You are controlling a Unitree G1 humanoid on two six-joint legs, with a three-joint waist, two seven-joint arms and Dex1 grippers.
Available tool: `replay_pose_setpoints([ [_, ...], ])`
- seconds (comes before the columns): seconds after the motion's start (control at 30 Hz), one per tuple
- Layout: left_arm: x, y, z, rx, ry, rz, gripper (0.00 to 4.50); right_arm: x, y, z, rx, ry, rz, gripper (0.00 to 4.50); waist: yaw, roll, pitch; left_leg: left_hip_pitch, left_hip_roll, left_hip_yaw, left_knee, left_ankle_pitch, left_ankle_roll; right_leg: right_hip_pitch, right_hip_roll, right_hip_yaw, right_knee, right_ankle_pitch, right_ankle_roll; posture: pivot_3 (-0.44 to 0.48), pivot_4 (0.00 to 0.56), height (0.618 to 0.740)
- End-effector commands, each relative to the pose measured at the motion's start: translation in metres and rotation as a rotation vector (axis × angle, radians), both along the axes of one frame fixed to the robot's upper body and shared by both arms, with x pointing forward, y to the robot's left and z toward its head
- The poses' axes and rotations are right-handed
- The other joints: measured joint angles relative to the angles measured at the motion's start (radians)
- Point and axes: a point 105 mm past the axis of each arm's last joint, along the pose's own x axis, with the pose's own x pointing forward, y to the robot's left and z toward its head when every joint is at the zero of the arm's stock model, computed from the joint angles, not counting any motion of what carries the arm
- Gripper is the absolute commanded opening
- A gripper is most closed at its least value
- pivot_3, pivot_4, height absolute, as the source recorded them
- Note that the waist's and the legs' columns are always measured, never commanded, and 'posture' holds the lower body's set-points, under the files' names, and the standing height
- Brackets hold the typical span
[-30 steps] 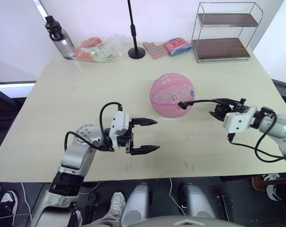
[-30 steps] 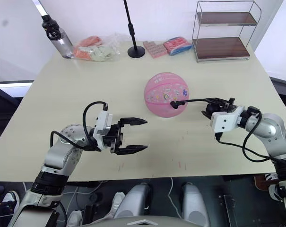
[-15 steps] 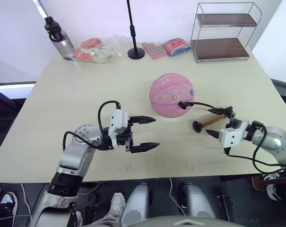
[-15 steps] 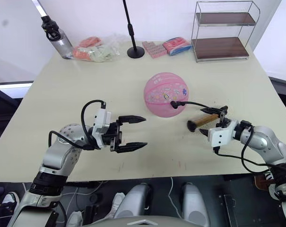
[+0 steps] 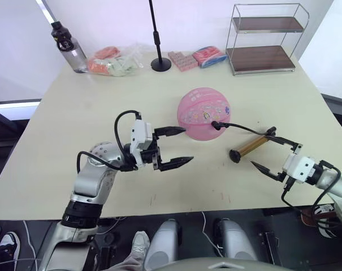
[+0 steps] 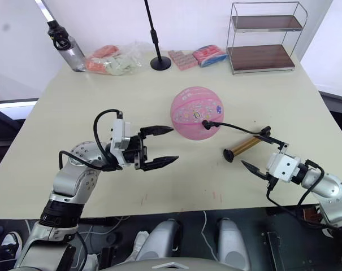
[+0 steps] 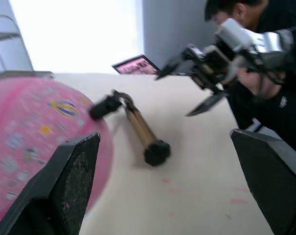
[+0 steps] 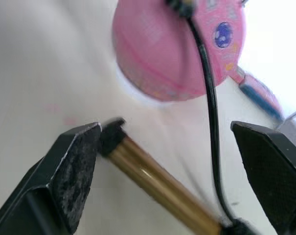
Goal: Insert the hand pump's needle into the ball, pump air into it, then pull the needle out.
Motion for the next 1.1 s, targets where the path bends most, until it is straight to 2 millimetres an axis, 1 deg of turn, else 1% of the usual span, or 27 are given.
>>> replay_pose_setpoints([
  [0.03,0.013,0.000,0.017,-0.047,-0.043,0.077,4.50,-0.012,0.005,0.028,0.208,0.037,0.025,4.44,-0.002,0.000,0.000,0.000,0.000,0.000,0.000,0.000,0.000,0.000,0.000,0.000,0.000,0.000,0.000,0.000,0.150,0.740],
  [0.1,0.023,-0.002,0.020,-0.052,-0.051,0.119,4.50,-0.024,0.013,0.036,0.300,0.078,0.062,4.44,0.000,0.000,0.000,0.000,0.000,0.001,0.001,0.000,0.000,0.000,0.000,0.001,0.000,0.001,0.001,0.000,0.150,0.740],
  [0.17,0.033,-0.003,0.024,-0.059,-0.058,0.163,4.50,-0.032,0.019,0.042,0.362,0.113,0.083,4.44,0.001,0.000,0.000,0.001,0.000,0.000,0.001,0.000,0.000,0.000,0.001,0.001,0.001,0.001,0.001,0.000,0.150,0.740],
  [0.3,0.057,-0.013,0.031,-0.058,-0.064,0.245,4.50,-0.043,0.029,0.055,0.433,0.130,0.124,4.44,0.002,-0.001,0.000,0.002,0.000,0.001,0.002,0.000,0.000,0.000,0.002,0.002,0.004,0.000,0.003,0.000,0.150,0.740],
  [0.43,0.071,-0.026,0.040,-0.068,-0.067,0.269,4.50,-0.045,0.032,0.060,0.437,0.122,0.132,4.44,0.007,-0.002,0.000,0.002,0.000,0.001,0.004,0.000,0.000,0.000,0.002,0.002,0.005,-0.001,0.004,0.000,0.150,0.740],
  [0.57,0.096,-0.033,0.054,-0.094,-0.074,0.352,4.50,-0.045,0.036,0.063,0.438,0.114,0.138,4.44,0.013,-0.002,0.000,0.002,0.000,0.001,0.004,0.000,0.000,0.000,0.002,0.001,0.006,0.000,0.003,0.000,0.150,0.740],
  [0.7,0.117,-0.037,0.062,-0.097,-0.066,0.422,4.50,-0.046,0.039,0.062,0.440,0.113,0.139,4.44,0.013,-0.002,0.000,0.001,0.000,0.000,0.006,0.000,0.000,0.000,0.002,0.001,0.007,0.000,0.004,0.000,0.150,0.740],
  [0.83,0.126,-0.045,0.061,-0.097,-0.042,0.432,4.50,-0.046,0.040,0.060,0.439,0.111,0.138,4.44,0.010,-0.002,0.000,0.001,0.000,0.001,0.007,0.000,0.000,0.000,0.002,0.002,0.007,-0.001,0.005,0.000,0.150,0.740],
  [1.0,0.127,-0.058,0.058,-0.091,-0.023,0.398,4.50,-0.043,0.041,0.060,0.433,0.096,0.137,4.44,0.011,-0.002,0.000,0.001,0.000,0.000,0.008,0.000,0.000,0.000,0.002,0.002,0.008,-0.001,0.004,0.000,0.150,0.740],
  [1.1,0.127,-0.061,0.056,-0.075,-0.024,0.395,4.50,-0.040,0.040,0.063,0.433,0.063,0.113,4.44,0.011,-0.002,0.000,0.000,0.000,0.000,0.010,0.000,0.000,0.000,0.002,0.002,0.009,-0.001,0.005,0.000,0.150,0.740],
])
